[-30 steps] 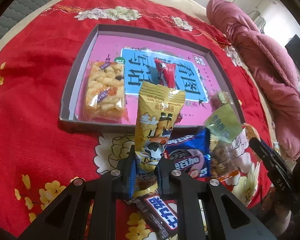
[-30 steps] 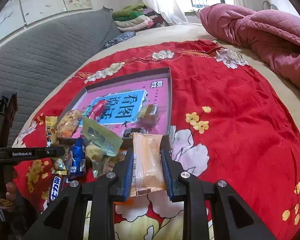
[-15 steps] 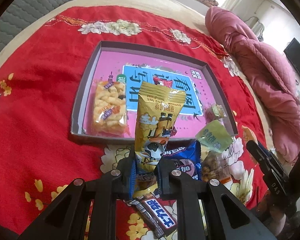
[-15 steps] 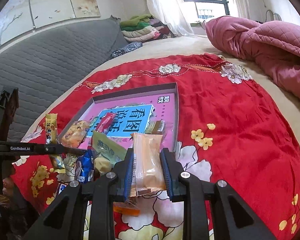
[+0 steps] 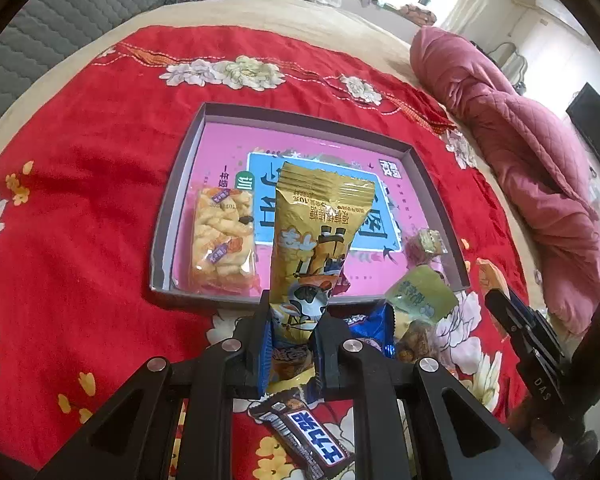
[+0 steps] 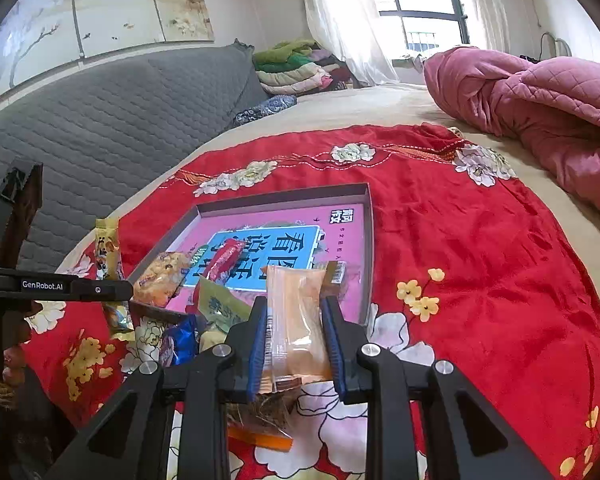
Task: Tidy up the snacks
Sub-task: 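Carry the pastry into the tray with the right tool while the left tool carries the yellow bag, then open the left tool to release the yellow bag while the right tool releases the pastry, then withdraw both open tools from the tray toward the remaining snacks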
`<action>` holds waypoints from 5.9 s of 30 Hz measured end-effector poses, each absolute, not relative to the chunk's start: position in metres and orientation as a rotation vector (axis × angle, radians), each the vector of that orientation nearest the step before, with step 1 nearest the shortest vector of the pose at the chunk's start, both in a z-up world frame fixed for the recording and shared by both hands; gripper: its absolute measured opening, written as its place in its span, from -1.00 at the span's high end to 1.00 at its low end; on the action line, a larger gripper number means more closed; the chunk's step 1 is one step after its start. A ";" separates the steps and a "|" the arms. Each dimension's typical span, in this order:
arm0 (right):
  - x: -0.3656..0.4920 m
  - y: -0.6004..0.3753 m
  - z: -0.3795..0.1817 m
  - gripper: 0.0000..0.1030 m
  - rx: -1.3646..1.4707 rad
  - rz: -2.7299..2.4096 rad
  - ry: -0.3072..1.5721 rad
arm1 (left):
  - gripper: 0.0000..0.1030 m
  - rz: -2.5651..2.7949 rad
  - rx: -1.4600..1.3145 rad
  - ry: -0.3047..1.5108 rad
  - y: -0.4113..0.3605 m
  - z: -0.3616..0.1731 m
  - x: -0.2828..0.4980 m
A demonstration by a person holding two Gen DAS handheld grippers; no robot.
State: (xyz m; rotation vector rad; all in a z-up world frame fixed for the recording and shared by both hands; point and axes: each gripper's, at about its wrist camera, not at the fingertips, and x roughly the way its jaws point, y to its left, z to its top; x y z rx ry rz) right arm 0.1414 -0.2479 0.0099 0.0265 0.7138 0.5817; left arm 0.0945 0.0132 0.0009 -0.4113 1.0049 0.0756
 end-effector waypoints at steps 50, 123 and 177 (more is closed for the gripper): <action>0.187 -0.232 0.003 0.47 0.072 0.573 0.688 | 0.67 0.156 -0.378 1.007 0.016 -0.003 0.154; 0.207 -0.231 -0.021 0.21 0.082 0.530 0.741 | 0.27 0.109 -0.423 1.101 0.017 -0.037 0.165; 0.201 -0.252 -0.001 -0.39 0.124 0.486 0.669 | -0.16 0.093 -0.425 1.034 0.017 0.006 0.130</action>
